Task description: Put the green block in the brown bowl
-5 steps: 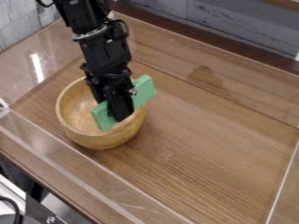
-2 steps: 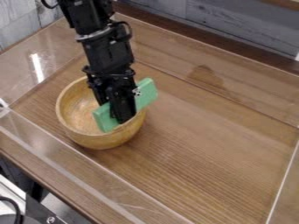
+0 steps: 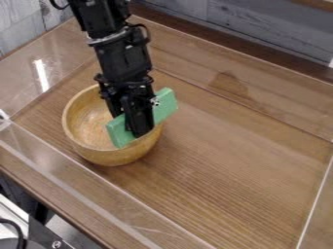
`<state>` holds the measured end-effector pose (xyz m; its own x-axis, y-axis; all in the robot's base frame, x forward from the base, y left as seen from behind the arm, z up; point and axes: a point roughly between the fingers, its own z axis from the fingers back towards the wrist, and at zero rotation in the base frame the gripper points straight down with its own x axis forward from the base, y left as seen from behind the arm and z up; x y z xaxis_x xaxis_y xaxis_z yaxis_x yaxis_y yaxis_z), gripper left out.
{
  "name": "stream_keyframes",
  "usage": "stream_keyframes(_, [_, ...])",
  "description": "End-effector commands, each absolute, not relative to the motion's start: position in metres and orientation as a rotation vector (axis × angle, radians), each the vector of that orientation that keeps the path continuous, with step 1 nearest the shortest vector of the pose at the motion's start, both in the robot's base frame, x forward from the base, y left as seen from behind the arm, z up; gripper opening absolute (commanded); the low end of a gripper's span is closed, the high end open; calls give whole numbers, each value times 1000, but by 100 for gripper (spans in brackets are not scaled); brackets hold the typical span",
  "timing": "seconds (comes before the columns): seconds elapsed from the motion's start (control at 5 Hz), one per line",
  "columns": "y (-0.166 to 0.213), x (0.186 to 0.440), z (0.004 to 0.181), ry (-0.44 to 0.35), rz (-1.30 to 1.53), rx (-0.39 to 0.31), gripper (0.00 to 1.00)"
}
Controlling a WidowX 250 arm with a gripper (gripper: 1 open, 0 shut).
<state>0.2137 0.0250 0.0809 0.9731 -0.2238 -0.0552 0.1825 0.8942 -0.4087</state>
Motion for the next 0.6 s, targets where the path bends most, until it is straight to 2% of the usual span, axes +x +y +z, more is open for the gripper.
stream_keyframes(0.0, [26,222,89,73,-222,-403,0])
stream_keyframes(0.4, [25,223,87,91,-219,-414,0])
